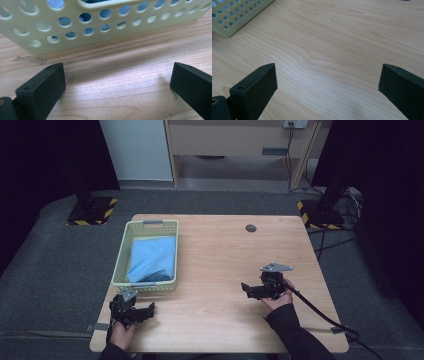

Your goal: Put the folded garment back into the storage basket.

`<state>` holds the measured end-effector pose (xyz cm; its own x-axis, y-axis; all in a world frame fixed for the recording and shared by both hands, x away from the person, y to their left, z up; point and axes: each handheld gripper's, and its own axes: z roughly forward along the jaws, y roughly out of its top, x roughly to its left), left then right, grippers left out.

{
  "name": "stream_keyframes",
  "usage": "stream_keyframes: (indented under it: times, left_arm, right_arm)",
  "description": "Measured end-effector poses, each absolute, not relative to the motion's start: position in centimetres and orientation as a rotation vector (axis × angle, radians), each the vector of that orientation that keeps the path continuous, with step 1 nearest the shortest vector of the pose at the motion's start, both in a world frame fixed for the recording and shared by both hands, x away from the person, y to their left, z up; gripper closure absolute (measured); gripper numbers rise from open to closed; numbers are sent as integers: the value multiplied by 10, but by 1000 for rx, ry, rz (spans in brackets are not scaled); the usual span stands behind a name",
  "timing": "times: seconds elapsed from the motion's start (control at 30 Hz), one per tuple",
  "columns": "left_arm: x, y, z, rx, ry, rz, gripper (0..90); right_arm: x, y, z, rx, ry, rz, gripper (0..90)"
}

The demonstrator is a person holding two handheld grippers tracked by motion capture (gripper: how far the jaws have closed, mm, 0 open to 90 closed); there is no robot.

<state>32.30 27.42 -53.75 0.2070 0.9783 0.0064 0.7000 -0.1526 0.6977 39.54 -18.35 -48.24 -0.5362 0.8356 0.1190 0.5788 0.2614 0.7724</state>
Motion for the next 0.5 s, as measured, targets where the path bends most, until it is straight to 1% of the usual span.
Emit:
stream_keyframes:
  times: [0.5]
  left_arm:
    - [323, 274, -537, 1921, 1553, 638, 0]
  right_arm:
    - [394, -202, -486, 1321, 2233, 1144, 9]
